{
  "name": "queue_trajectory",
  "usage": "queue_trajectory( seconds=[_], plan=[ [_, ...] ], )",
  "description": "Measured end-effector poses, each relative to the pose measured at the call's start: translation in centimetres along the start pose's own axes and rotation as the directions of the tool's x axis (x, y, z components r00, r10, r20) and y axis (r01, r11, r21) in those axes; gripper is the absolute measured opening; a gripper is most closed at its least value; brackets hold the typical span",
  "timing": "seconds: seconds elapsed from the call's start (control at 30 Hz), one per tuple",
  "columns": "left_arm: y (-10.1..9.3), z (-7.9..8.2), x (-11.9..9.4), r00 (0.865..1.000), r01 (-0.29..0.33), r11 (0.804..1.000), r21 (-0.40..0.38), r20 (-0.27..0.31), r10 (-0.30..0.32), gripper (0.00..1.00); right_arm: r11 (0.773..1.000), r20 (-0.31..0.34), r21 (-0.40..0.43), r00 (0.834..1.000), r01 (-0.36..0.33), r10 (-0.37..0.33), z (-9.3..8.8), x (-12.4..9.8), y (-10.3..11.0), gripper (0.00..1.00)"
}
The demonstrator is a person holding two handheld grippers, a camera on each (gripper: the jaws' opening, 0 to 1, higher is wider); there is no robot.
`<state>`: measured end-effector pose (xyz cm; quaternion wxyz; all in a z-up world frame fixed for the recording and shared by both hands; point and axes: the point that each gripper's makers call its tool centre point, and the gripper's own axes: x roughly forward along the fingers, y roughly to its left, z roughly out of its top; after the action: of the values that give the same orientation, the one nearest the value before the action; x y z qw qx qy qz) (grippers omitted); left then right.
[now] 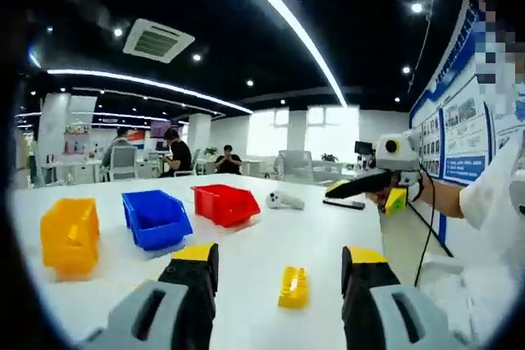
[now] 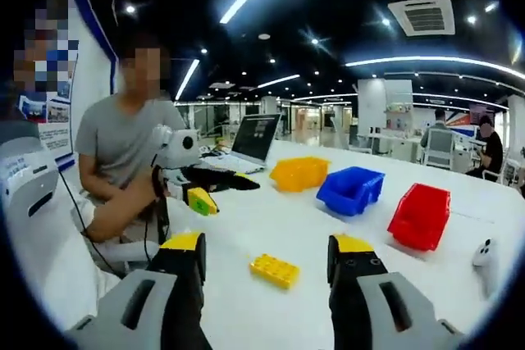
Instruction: Take apart the toy blocks one by one and place each separated block into its matching bin, sorting the blocks by their type until all the connected pieces are disassembled and separated into the correct bins
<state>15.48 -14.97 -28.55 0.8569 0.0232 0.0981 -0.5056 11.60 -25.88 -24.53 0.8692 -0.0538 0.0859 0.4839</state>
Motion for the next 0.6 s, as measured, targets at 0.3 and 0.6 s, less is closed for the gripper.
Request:
queue_trajectory(
  seconds=[0.3,0.6],
  plan=[
    [-1.4,-5.0,4.8,0.976,0.056,0.998,0.032,-0.210,-0.048,0.58,0.999,0.002,0.018,1.000,-0.029,0.029,-1.4,-1.5,0.4,0.56],
    [-1.8,-7.2,6.7,0.965,0.058,0.998,0.028,-0.258,-0.049,0.26,0.999,-0.007,0.004,0.999,-0.038,0.038,-1.7,-2.0,1.2,0.49]
  ],
)
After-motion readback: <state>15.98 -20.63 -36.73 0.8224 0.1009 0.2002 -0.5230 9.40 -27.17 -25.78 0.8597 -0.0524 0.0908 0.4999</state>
